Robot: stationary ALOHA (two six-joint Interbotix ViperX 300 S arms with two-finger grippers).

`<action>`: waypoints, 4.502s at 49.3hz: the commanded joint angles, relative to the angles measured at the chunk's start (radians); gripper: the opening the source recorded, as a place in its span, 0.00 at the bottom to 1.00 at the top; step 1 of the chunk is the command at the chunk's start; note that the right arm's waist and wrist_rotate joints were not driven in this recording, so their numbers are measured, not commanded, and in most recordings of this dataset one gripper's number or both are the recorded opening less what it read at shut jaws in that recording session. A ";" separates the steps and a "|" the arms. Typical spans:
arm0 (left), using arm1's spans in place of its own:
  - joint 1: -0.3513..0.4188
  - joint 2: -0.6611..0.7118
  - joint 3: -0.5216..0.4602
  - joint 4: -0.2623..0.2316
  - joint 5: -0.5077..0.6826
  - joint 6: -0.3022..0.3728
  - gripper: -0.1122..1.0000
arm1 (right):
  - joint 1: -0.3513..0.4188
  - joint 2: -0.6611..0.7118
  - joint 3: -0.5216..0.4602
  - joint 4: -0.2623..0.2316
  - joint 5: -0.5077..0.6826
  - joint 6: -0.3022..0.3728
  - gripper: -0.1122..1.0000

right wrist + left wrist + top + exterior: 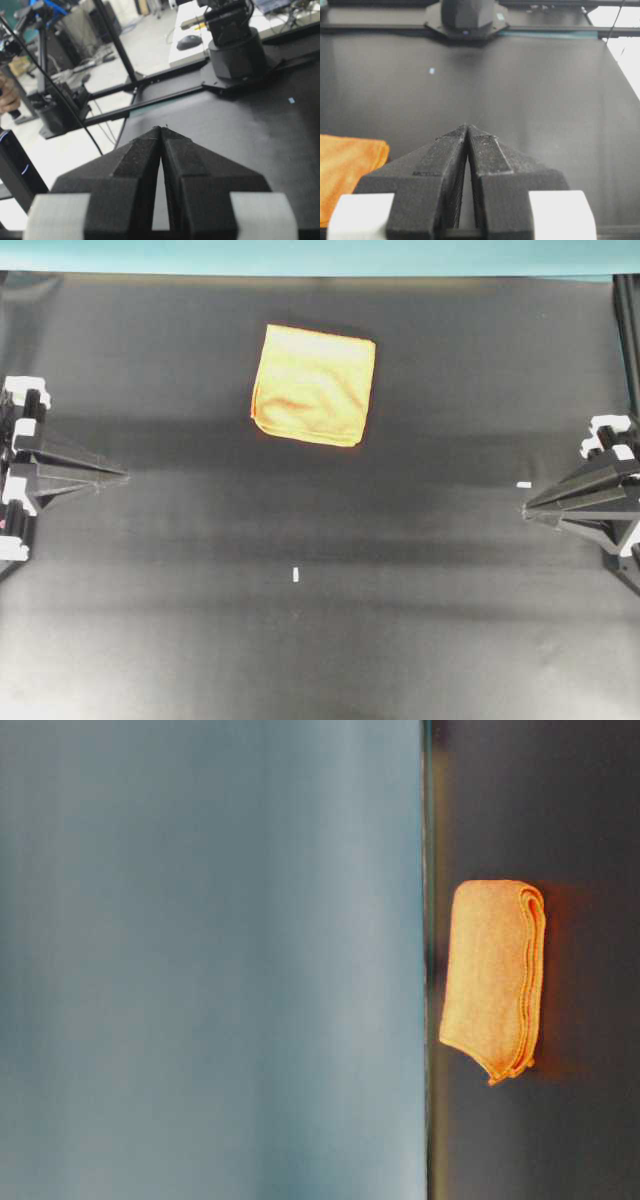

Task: Push an orange cloth with the left arm to wipe the desk.
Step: 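Move the left gripper over to the orange cloth and lower onto it, then press the left gripper down on the orange cloth's near edge, then push the orange cloth with the left gripper toward the near-left table corner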

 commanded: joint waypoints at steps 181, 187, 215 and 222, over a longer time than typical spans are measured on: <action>-0.135 1.035 -0.221 0.043 -0.160 -0.150 0.87 | 0.002 -0.109 0.055 0.002 0.172 0.000 0.09; -0.179 1.011 -0.216 0.041 -0.152 -0.176 0.87 | 0.002 -0.110 0.057 0.002 0.173 -0.002 0.09; -0.399 1.009 -0.219 0.041 -0.141 -0.238 0.87 | 0.002 -0.109 0.069 0.011 0.167 0.000 0.09; -0.451 1.009 -0.221 0.043 -0.110 -0.233 0.87 | 0.000 -0.110 0.071 0.014 0.166 0.000 0.09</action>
